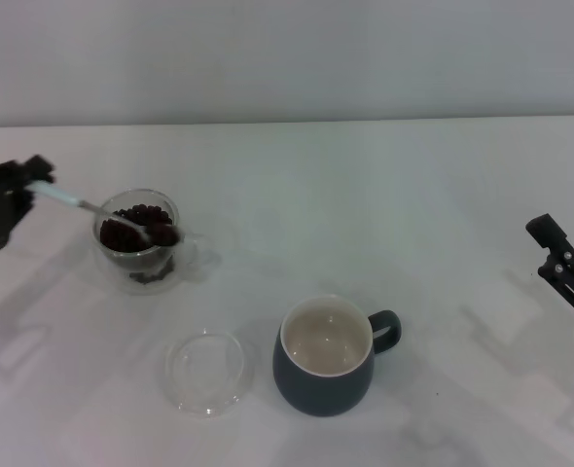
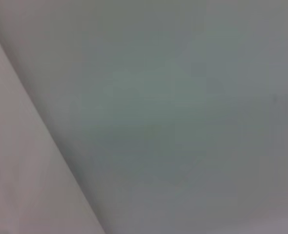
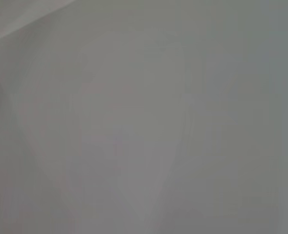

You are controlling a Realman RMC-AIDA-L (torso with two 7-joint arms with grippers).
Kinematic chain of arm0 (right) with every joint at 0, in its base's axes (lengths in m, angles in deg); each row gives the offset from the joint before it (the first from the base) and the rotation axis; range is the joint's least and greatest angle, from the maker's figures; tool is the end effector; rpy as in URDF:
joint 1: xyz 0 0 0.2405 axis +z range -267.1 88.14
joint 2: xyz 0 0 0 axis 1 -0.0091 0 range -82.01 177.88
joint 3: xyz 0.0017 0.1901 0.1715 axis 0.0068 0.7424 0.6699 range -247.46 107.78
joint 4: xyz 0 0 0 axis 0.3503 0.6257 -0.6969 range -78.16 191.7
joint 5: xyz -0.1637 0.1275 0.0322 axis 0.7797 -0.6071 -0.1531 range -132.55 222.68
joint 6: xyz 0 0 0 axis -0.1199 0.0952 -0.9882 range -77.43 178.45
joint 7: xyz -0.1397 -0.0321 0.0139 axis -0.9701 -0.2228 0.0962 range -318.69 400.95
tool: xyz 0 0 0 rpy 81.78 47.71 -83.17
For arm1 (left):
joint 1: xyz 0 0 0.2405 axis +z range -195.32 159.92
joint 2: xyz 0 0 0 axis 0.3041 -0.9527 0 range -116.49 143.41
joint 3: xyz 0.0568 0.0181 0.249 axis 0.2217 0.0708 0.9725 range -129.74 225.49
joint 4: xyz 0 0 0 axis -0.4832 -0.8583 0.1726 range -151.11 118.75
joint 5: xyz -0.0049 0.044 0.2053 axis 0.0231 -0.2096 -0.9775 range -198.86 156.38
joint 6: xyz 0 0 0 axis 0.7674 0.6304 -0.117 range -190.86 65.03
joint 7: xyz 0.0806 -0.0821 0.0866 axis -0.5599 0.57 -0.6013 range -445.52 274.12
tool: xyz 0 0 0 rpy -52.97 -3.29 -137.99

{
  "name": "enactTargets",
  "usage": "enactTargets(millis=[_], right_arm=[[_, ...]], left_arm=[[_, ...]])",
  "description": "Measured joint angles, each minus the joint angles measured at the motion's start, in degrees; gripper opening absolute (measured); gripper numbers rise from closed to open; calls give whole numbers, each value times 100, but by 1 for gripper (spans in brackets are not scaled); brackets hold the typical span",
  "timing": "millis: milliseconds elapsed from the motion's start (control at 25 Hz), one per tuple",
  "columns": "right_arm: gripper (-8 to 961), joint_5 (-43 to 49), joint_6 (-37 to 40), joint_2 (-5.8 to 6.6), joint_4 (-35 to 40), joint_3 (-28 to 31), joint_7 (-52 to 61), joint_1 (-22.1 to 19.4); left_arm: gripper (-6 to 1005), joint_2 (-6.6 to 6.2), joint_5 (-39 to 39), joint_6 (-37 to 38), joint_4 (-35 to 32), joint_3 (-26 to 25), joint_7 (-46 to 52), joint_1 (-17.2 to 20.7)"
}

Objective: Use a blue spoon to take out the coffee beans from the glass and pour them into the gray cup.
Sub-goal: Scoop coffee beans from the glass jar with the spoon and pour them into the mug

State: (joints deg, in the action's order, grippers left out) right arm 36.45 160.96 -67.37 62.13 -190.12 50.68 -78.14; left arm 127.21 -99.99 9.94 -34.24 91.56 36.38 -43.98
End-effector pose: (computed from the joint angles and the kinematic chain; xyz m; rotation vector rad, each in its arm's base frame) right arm 0.3058 0.2019 0.0167 -1.8121 -0.0194 1.1091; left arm -0.3189 0.3462 0.0275 -1.6299 -1.9158 -1.3913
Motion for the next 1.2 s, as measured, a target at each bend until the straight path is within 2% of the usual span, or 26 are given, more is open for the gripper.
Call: enactTargets(millis=[560, 960, 1200], right_arm=[[785, -39, 5, 9, -58, 18, -6, -60], [785, -31, 40, 9, -64, 14, -6, -111], [785, -12, 40, 9, -70, -7, 4, -146]], left_arm=[[137, 279, -911, -84, -14, 18, -83, -875], [137, 440, -1315, -98, -11, 83, -57, -1261], [137, 459, -1397, -97, -27, 500, -173, -1481]])
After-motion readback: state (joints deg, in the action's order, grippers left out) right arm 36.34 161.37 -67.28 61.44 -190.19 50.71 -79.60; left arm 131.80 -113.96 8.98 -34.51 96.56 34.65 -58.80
